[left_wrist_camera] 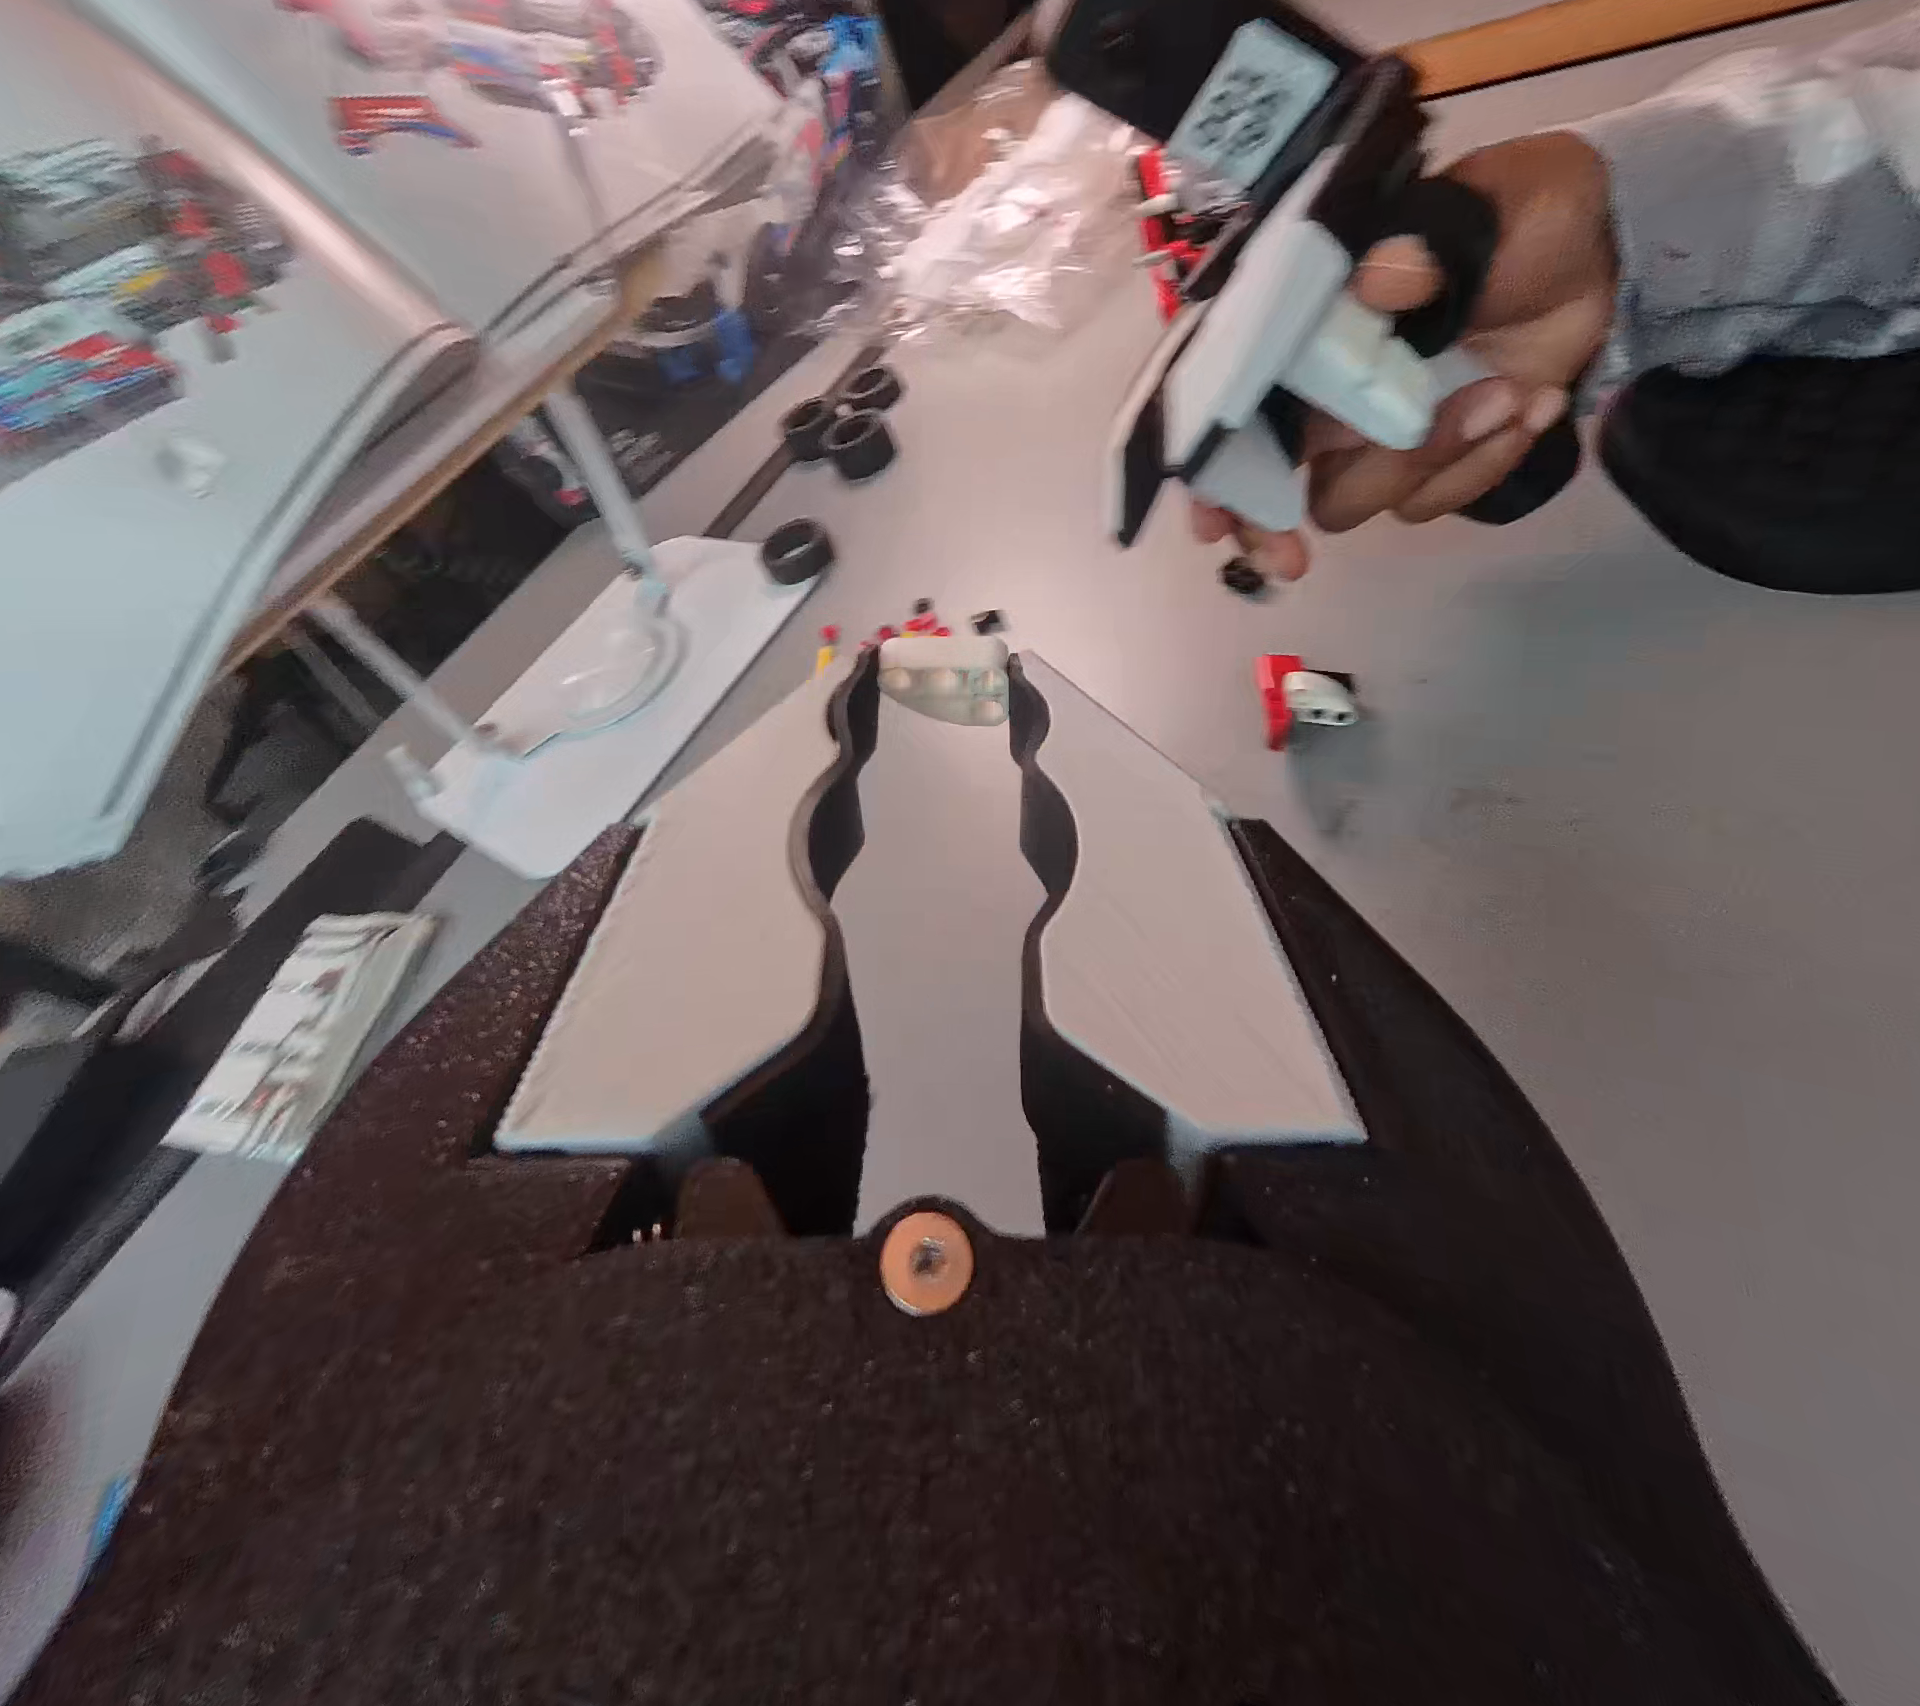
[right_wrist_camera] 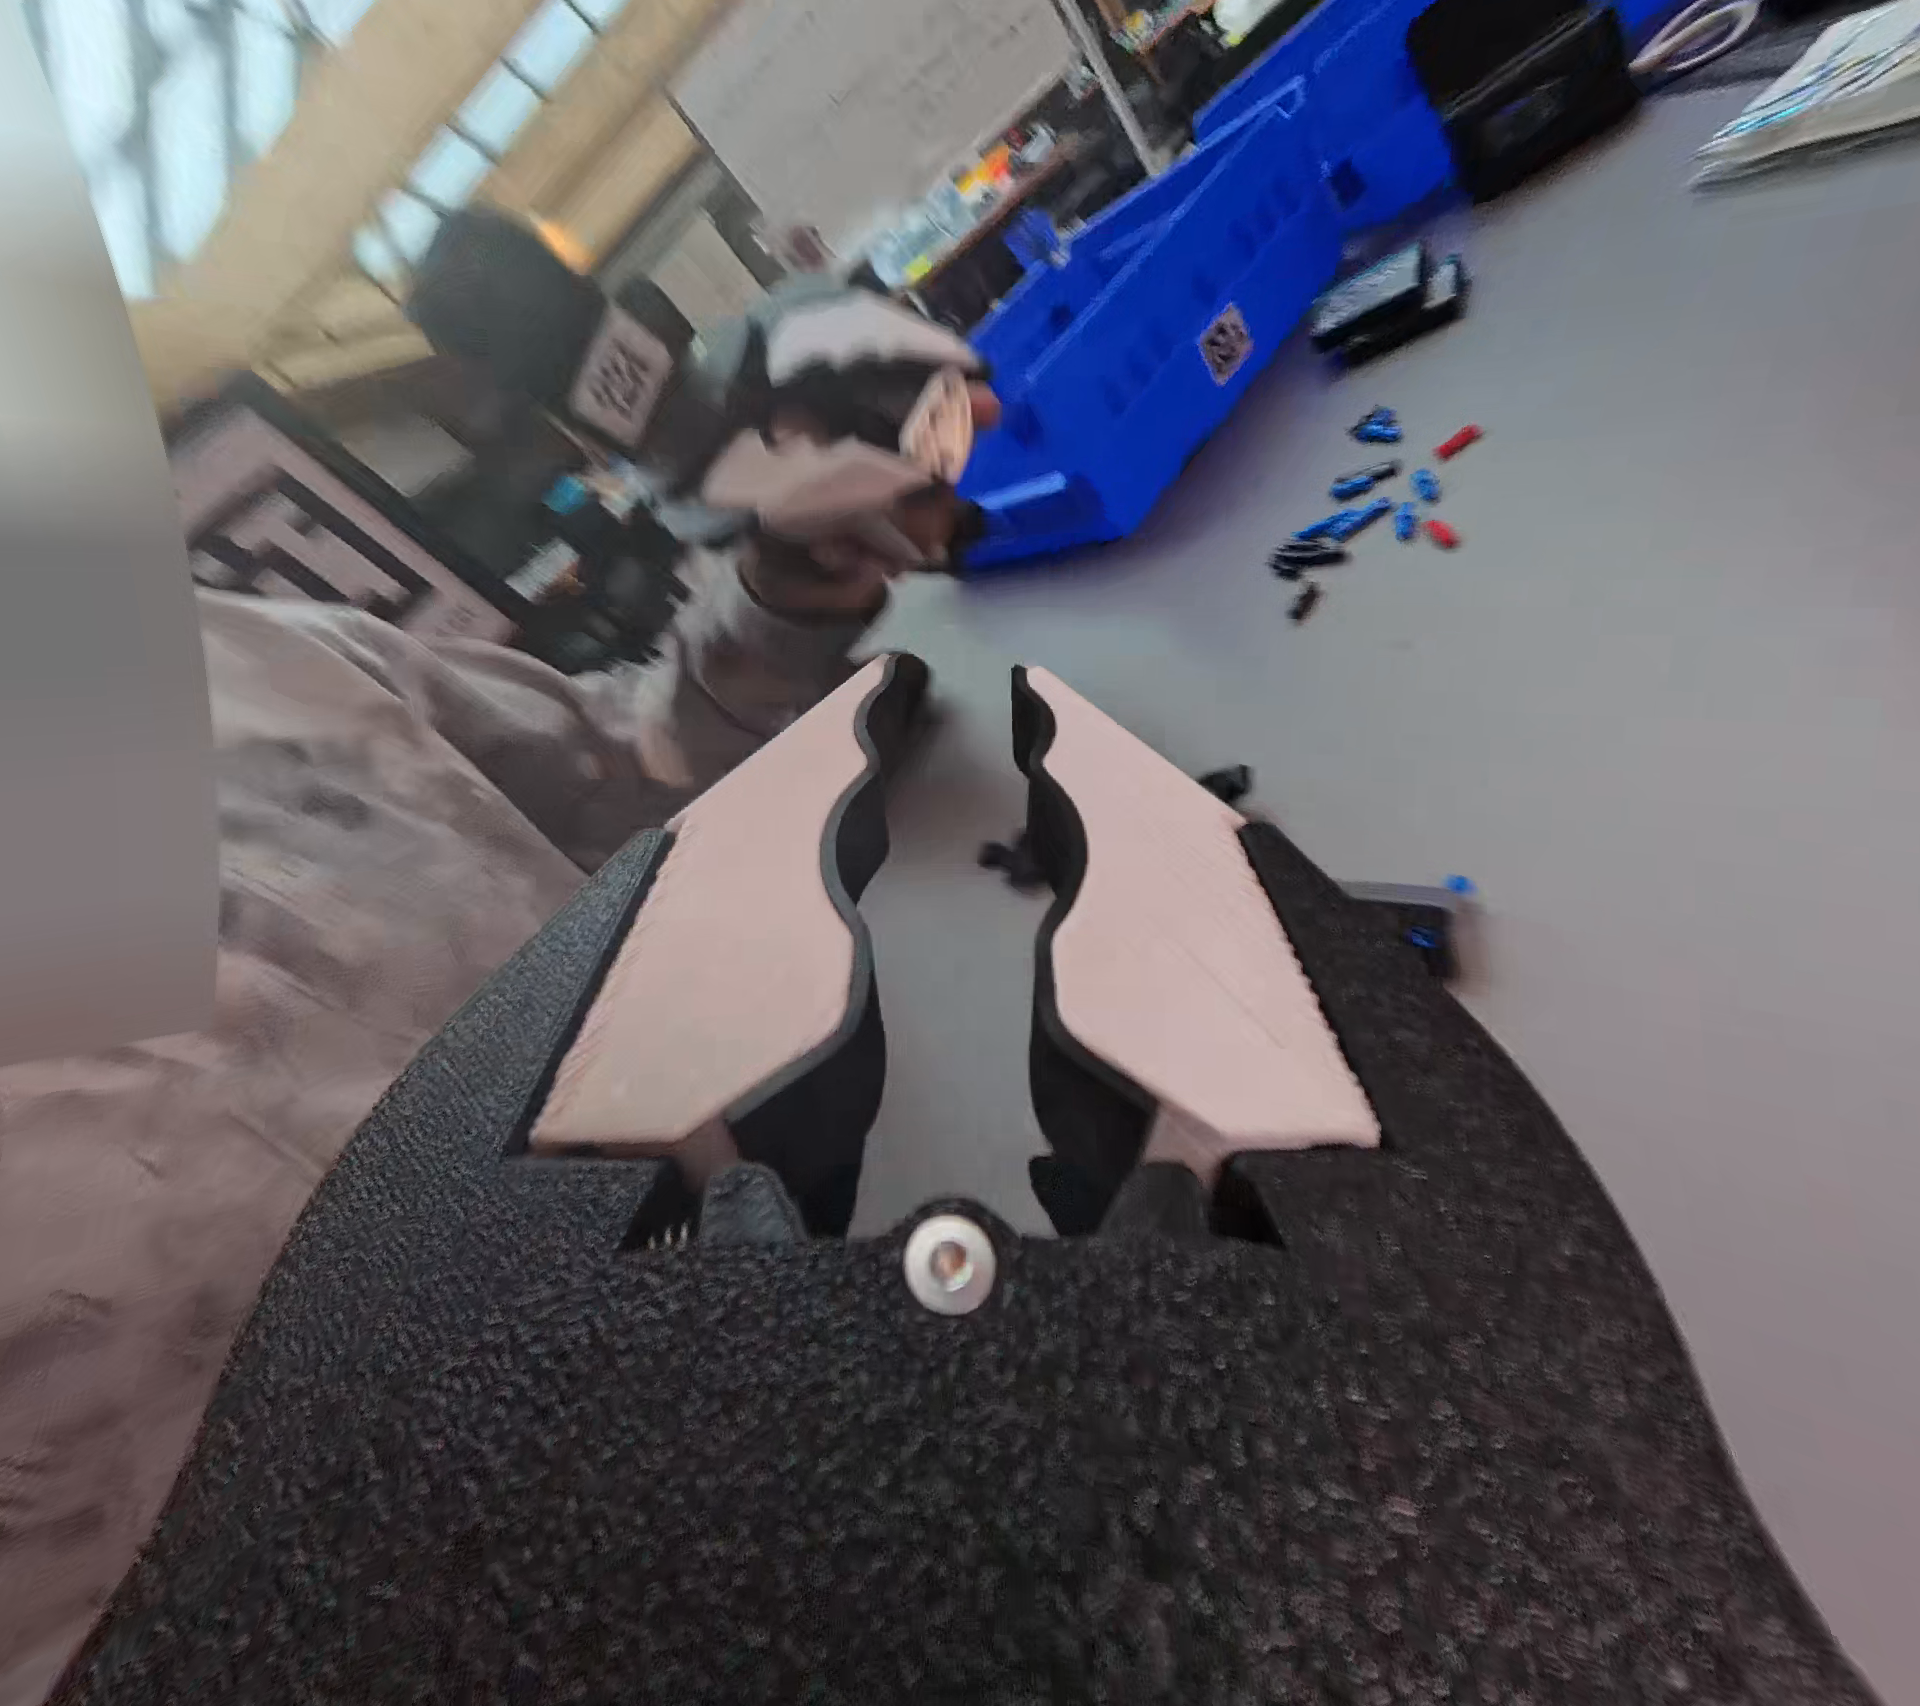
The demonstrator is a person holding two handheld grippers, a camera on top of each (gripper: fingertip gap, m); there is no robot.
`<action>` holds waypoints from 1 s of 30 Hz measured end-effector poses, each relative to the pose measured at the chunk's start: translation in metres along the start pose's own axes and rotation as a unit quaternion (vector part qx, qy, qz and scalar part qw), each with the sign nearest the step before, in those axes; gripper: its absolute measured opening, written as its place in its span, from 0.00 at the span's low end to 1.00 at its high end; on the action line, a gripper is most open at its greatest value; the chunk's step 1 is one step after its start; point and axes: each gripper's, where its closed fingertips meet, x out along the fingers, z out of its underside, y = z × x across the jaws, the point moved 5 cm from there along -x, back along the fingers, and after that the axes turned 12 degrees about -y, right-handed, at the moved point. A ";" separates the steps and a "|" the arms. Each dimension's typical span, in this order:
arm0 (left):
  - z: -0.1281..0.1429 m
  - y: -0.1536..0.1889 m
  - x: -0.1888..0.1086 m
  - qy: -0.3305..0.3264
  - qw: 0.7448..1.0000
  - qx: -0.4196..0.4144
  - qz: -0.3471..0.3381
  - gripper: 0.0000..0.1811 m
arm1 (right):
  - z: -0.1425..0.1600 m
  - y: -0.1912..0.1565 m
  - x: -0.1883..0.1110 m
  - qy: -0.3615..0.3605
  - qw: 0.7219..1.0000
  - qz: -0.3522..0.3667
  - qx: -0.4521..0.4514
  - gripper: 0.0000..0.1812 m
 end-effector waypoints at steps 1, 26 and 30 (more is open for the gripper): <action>0.004 -0.022 -0.011 -0.011 0.999 -0.024 -0.039 0.12 | 0.003 0.004 -0.008 -0.043 0.996 0.063 -0.053 0.12; 0.074 -0.139 -0.098 -0.071 0.943 -0.241 -0.217 0.31 | 0.059 0.030 -0.003 -0.291 0.902 0.231 -0.222 0.17; 0.023 -0.070 -0.046 0.036 0.967 -0.248 0.046 0.25 | 0.030 0.018 -0.004 -0.174 0.926 0.237 -0.237 0.17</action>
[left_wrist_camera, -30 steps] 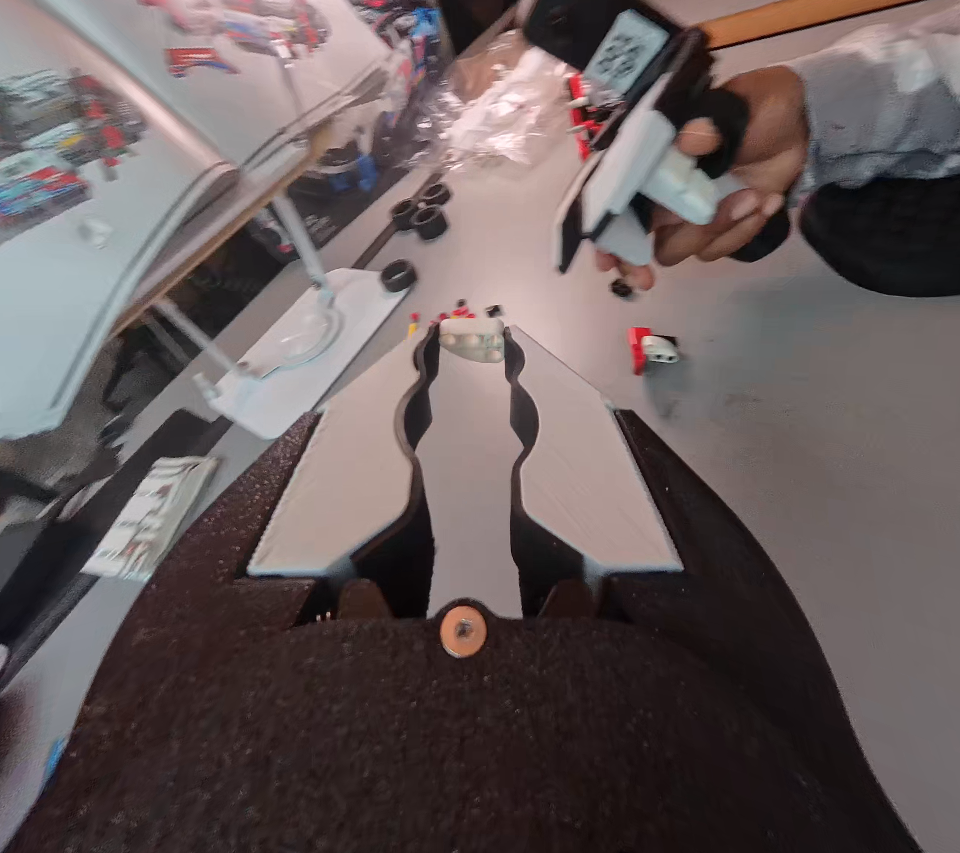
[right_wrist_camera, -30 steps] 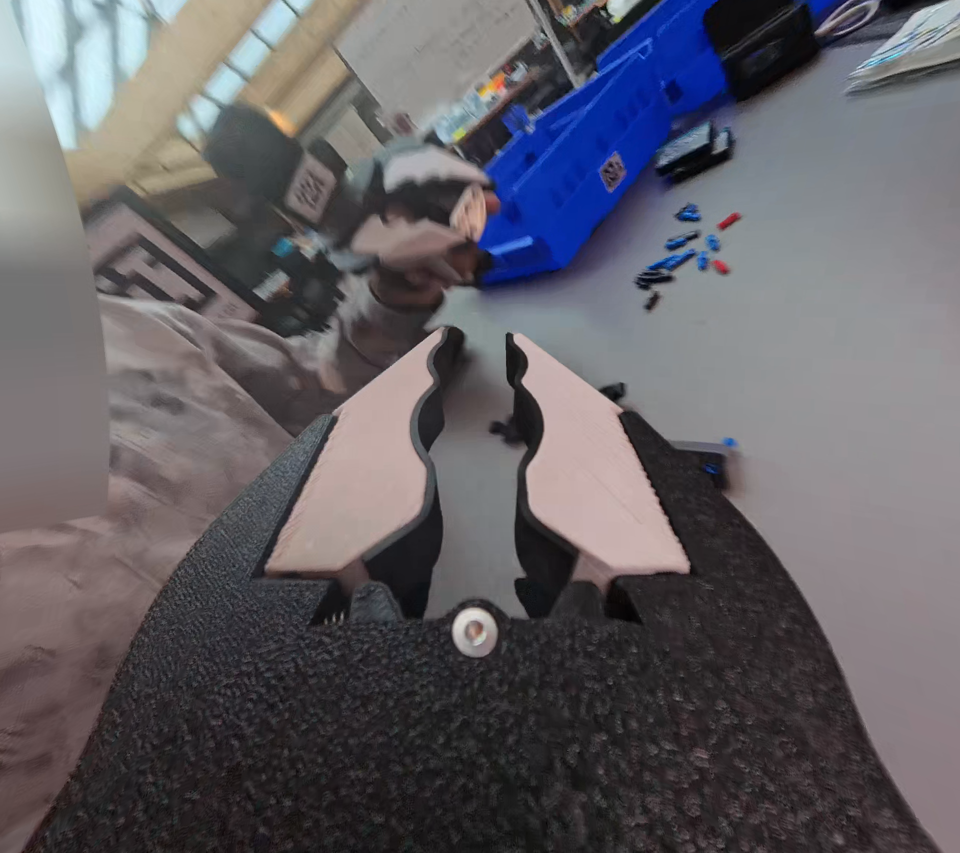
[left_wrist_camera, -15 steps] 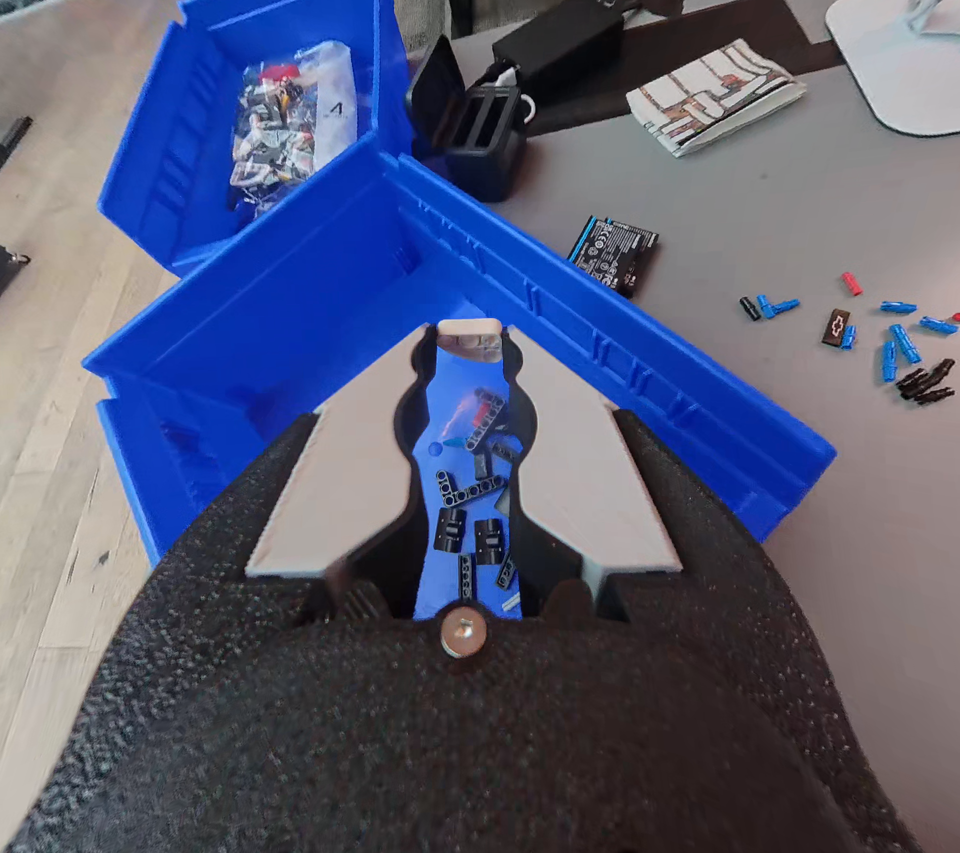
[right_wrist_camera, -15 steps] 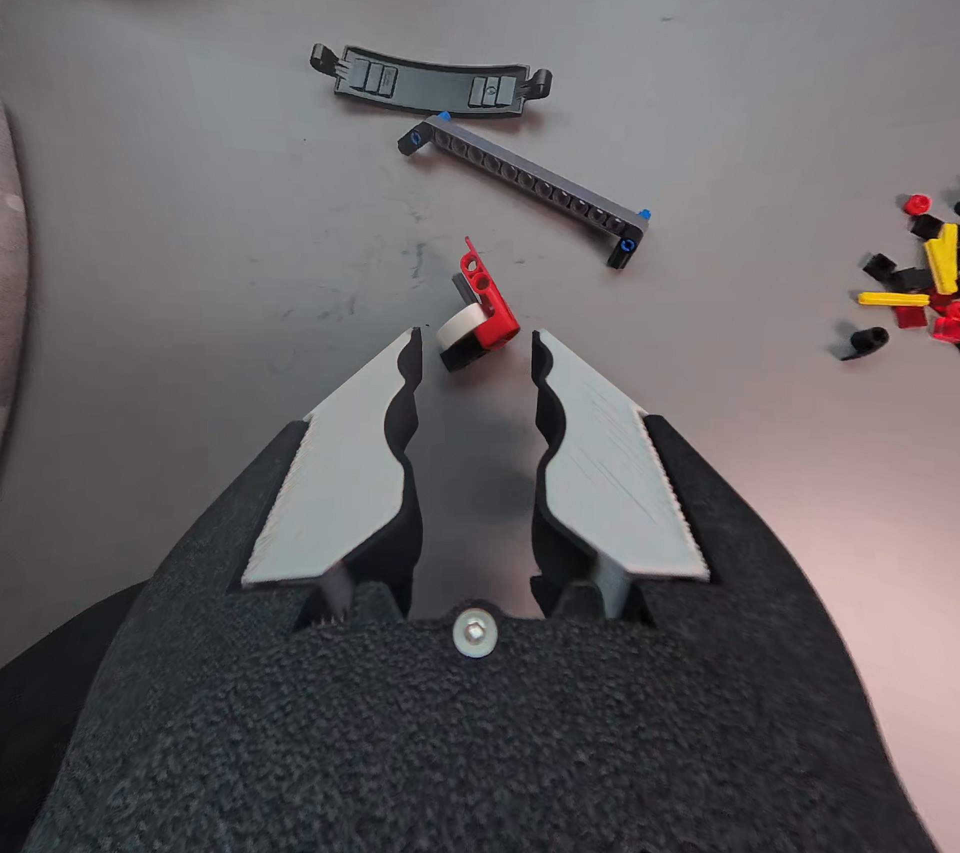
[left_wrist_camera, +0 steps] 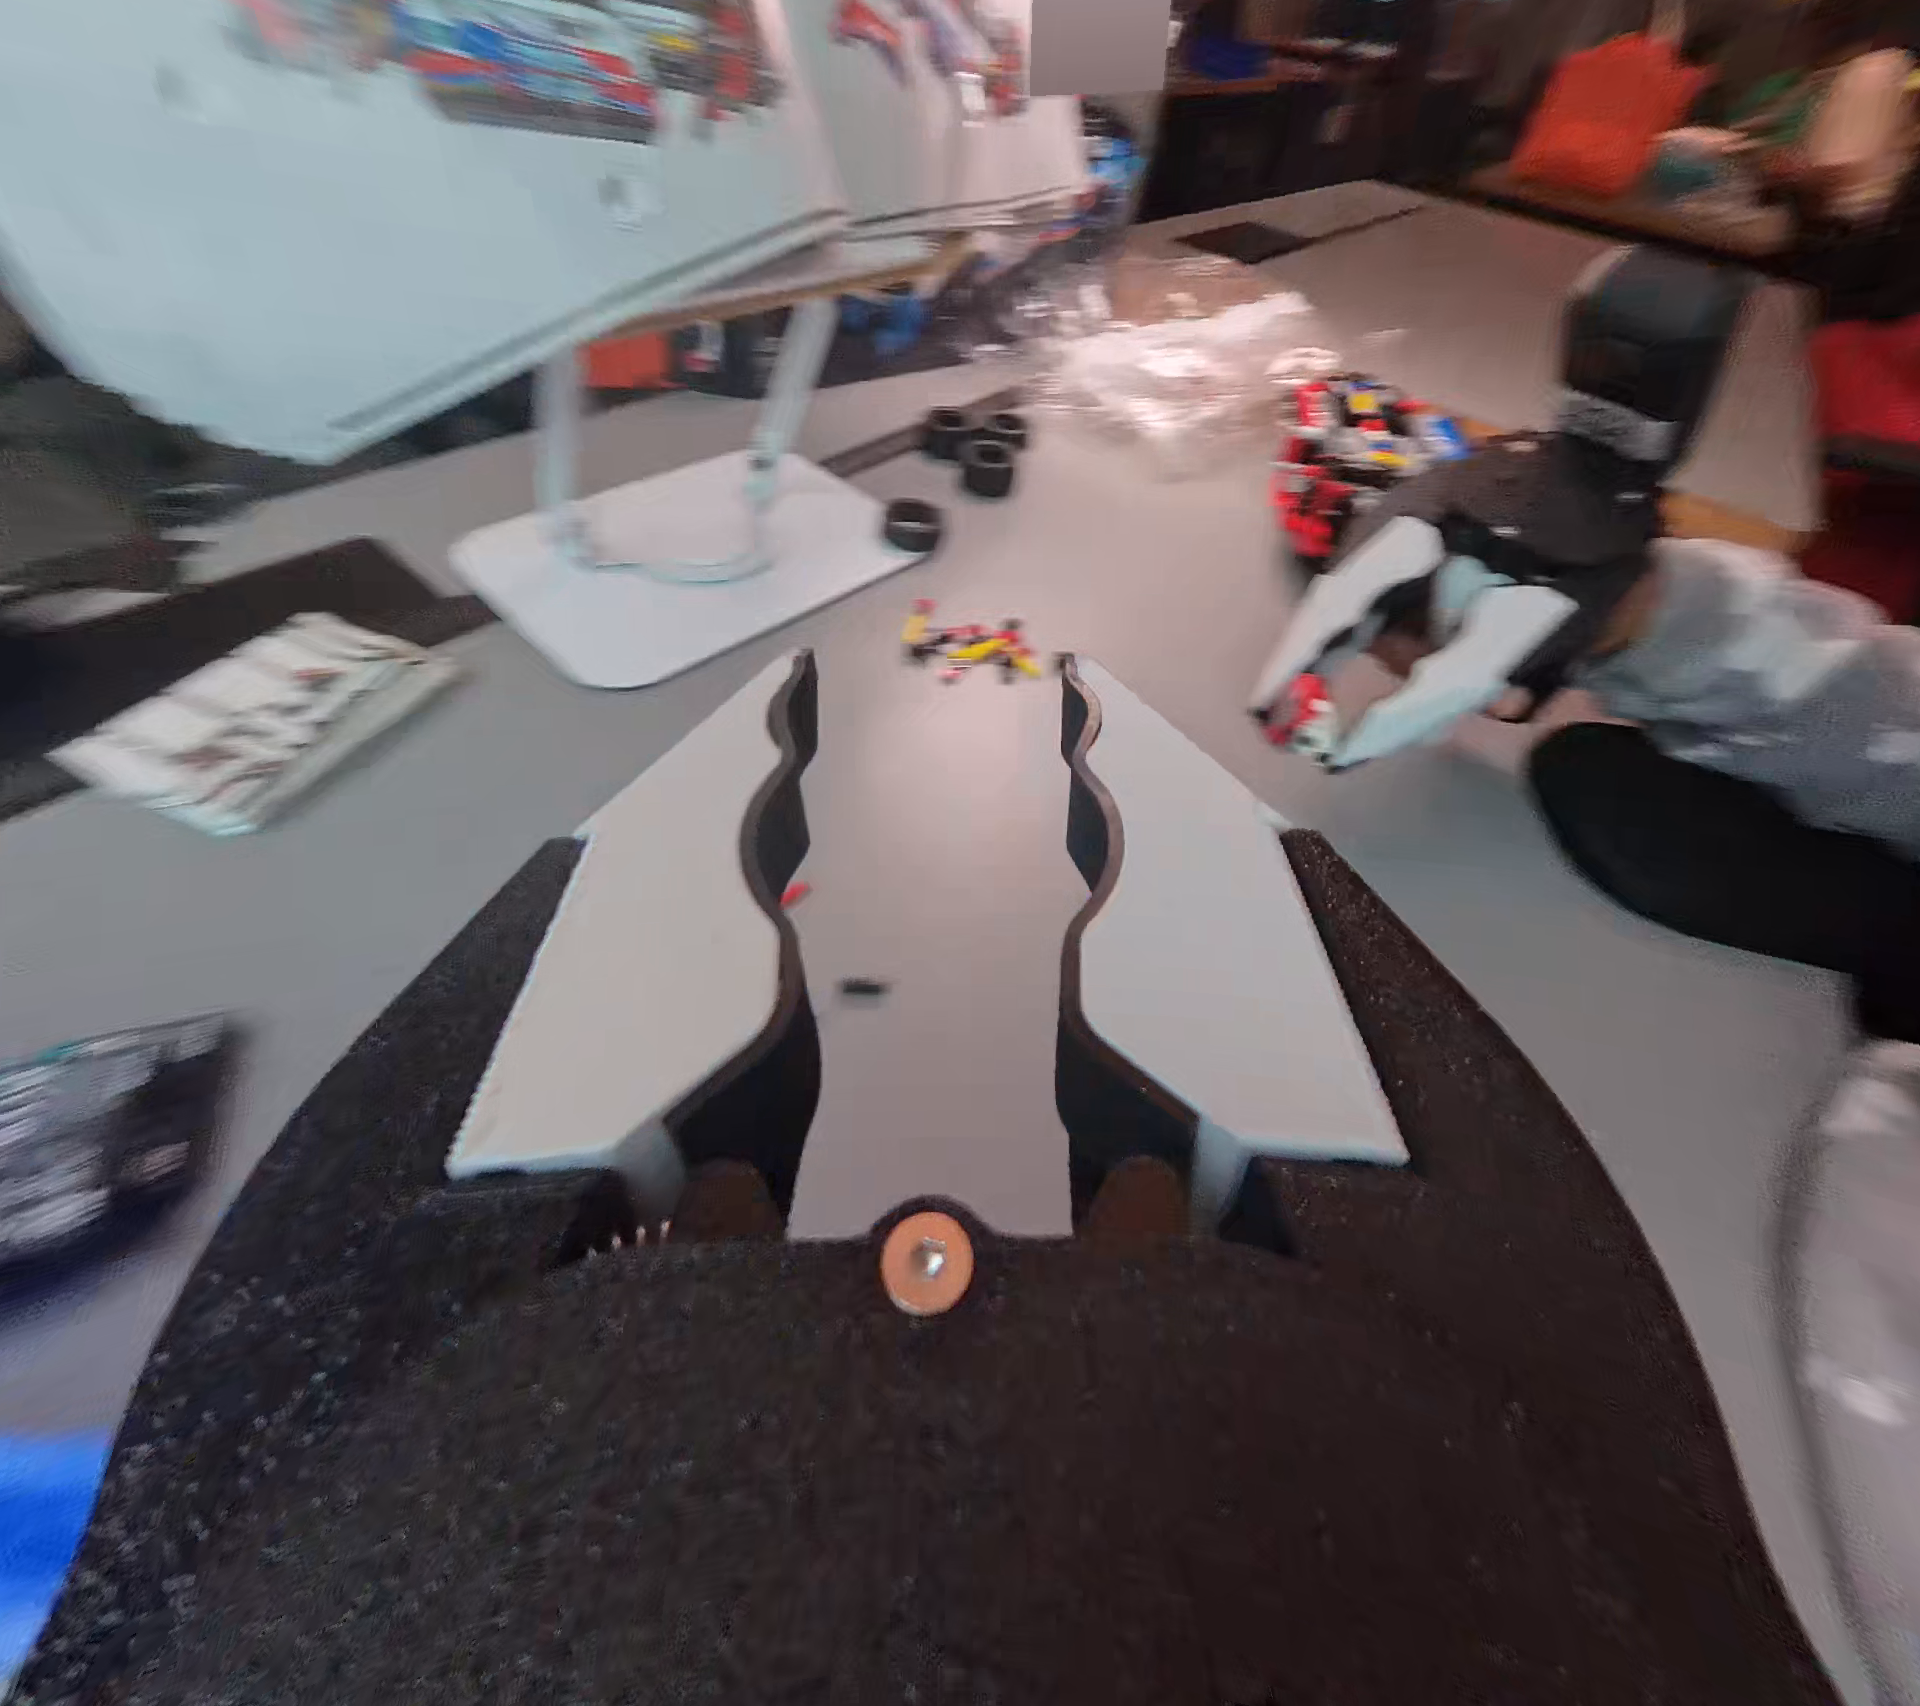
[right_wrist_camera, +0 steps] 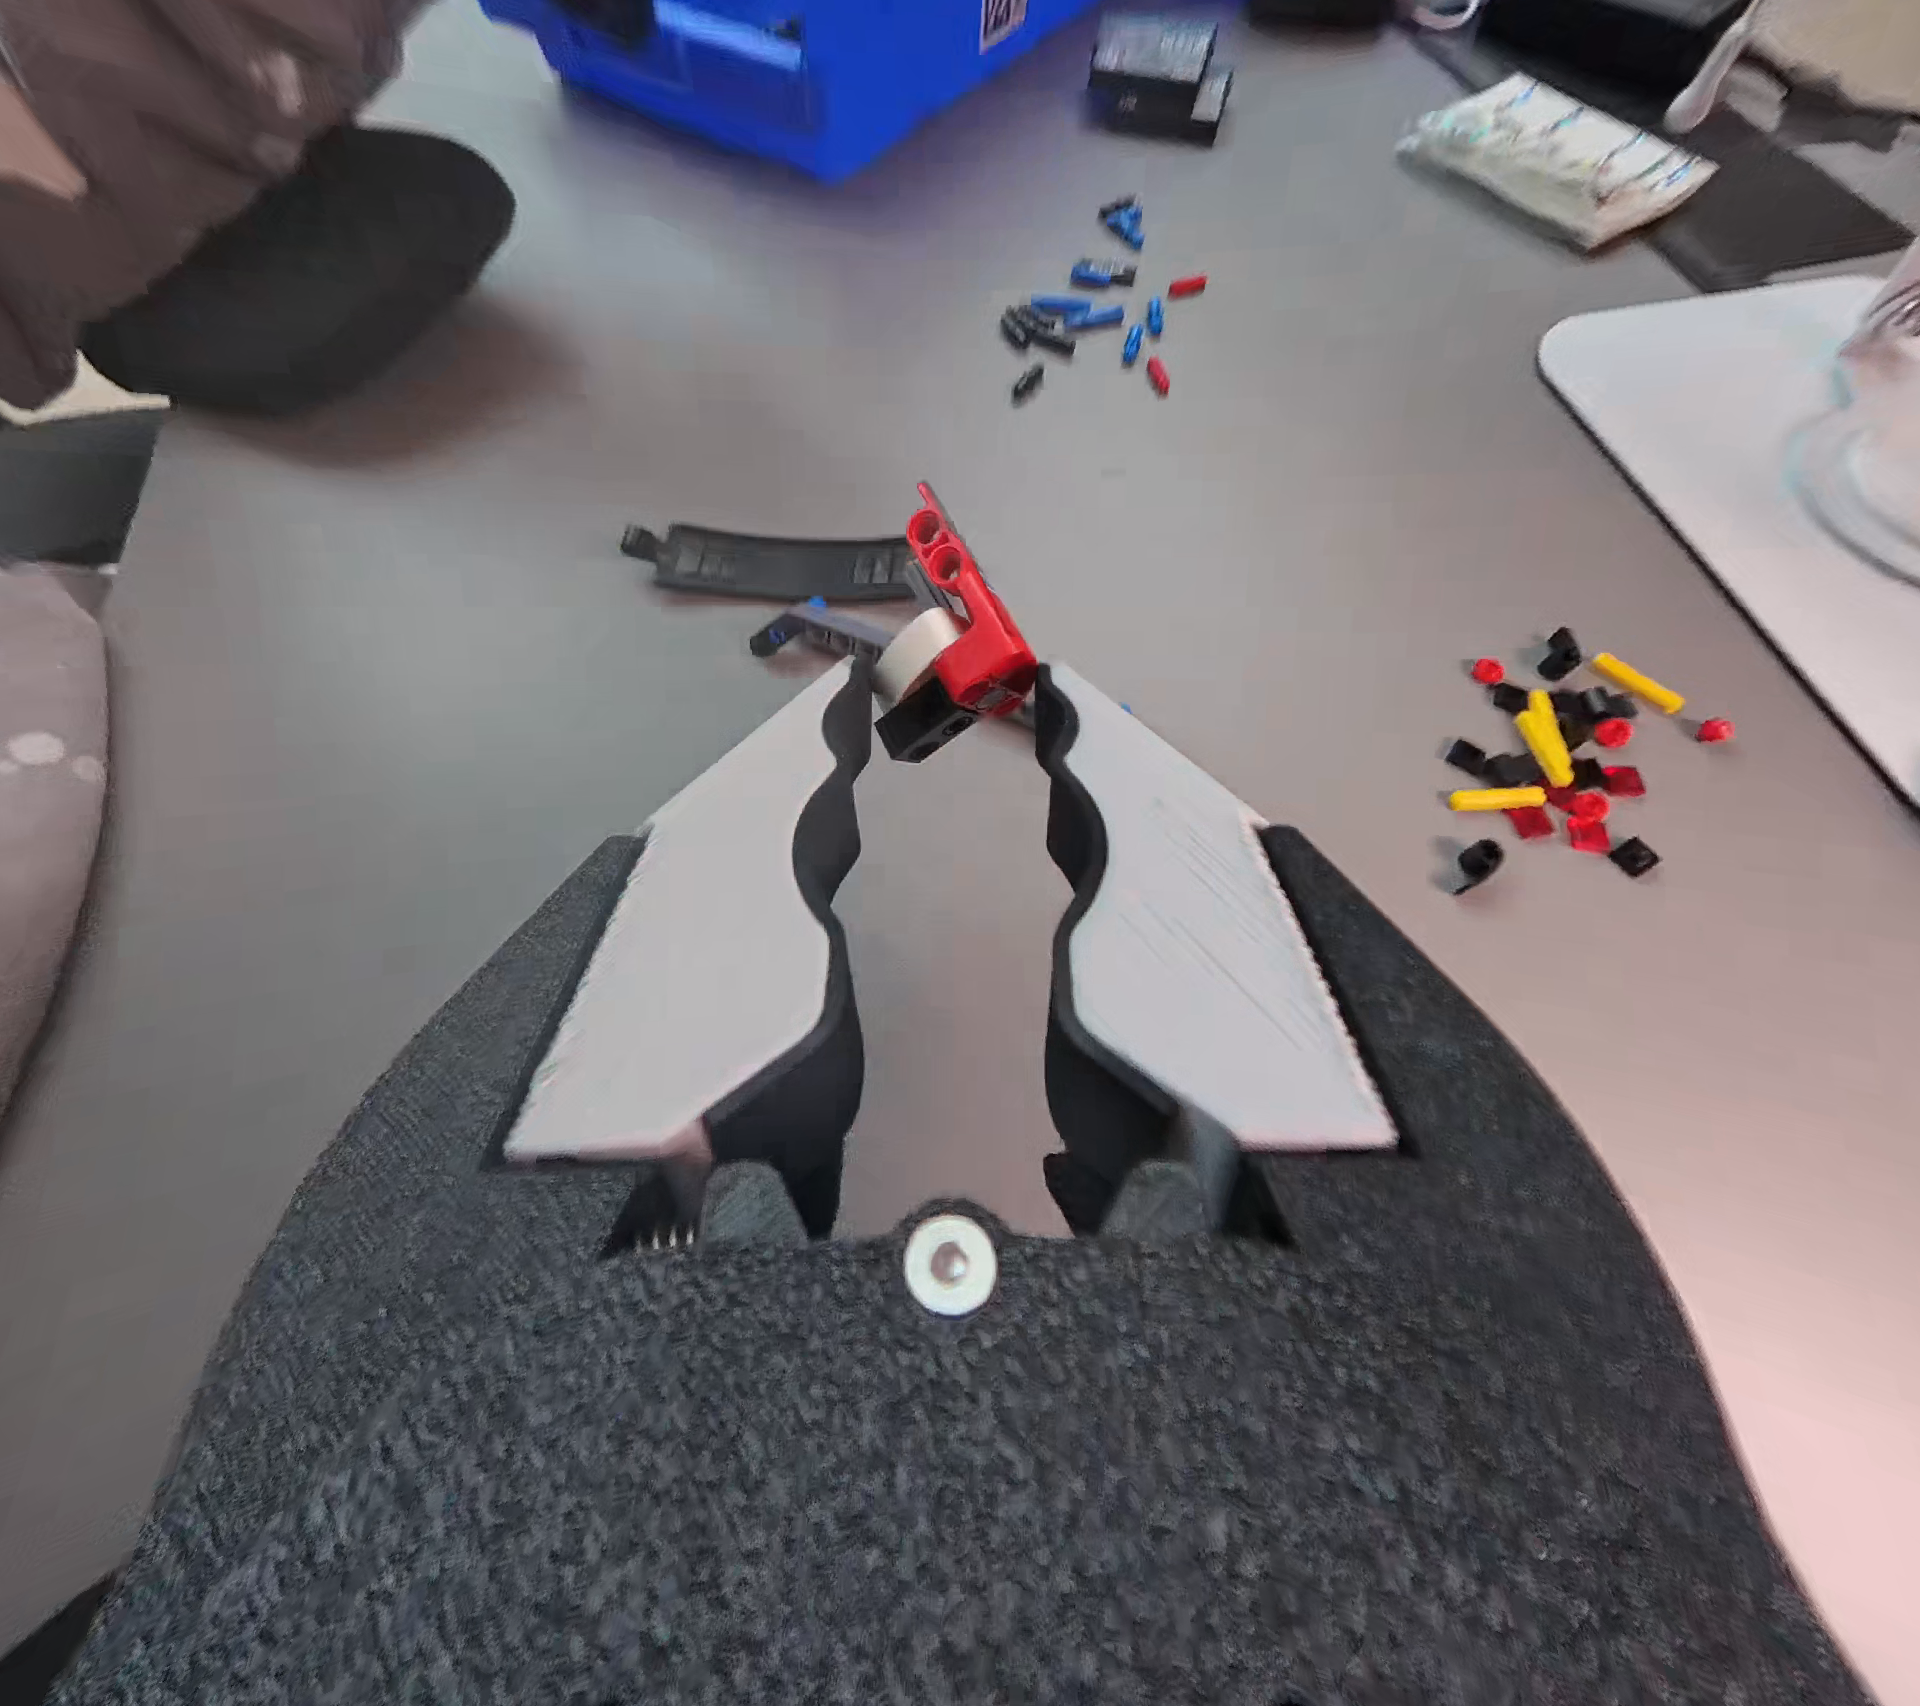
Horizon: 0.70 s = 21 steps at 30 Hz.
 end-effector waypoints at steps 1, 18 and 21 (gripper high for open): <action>0.003 0.018 0.015 -0.005 0.998 -0.014 0.065 0.24 | -0.005 0.000 -0.003 0.020 1.000 0.006 0.002 0.17; 0.067 0.101 0.102 -0.169 0.961 0.011 0.218 0.00 | -0.003 -0.033 0.012 -0.007 0.993 -0.016 -0.121 0.16; 0.072 0.101 0.106 -0.175 0.954 -0.035 0.241 0.00 | -0.008 -0.029 0.005 0.020 0.995 -0.021 -0.099 0.14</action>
